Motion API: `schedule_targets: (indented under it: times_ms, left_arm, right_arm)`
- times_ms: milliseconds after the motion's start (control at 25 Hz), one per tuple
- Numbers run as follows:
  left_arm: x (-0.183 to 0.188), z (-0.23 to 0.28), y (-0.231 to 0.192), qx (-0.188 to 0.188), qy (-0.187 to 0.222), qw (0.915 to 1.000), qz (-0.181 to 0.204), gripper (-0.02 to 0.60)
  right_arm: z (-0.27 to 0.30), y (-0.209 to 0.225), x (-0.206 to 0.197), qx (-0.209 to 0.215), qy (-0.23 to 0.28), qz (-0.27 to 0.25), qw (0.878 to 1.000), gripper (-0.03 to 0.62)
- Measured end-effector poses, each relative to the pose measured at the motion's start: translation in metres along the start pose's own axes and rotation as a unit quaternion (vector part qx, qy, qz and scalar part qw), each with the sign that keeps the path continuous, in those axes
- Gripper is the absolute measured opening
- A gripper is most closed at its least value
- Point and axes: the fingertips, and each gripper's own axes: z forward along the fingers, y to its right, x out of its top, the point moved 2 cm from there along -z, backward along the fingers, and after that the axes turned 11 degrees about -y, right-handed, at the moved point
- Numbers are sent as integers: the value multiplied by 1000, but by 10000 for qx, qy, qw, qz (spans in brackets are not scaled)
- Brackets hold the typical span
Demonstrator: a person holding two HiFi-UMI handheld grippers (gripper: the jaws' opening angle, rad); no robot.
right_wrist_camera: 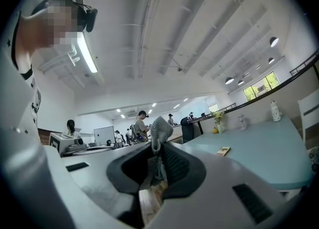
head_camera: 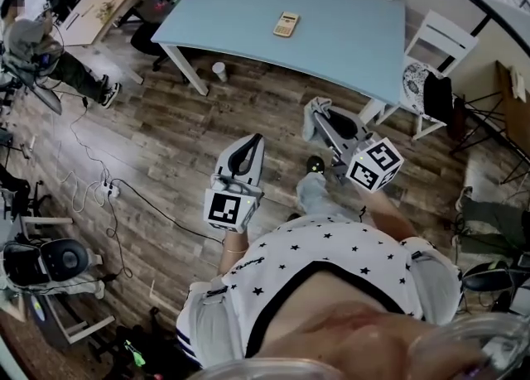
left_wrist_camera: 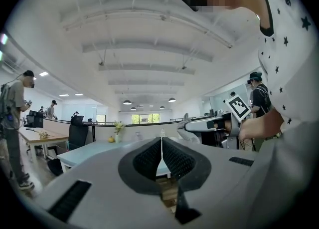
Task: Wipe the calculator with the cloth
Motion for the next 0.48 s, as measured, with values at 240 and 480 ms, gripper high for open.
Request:
schedule_targets:
  times_ms: [240, 480]
  left_arm:
    - [3, 33, -13, -94, -54, 9999, 24, 31]
    - [3, 68, -23, -140, -143, 9998, -22, 31]
  right_arm:
    - [14, 32, 0, -97, -79, 121, 9998, 50]
    - [26, 71, 2, -235, -107, 341, 9991, 51]
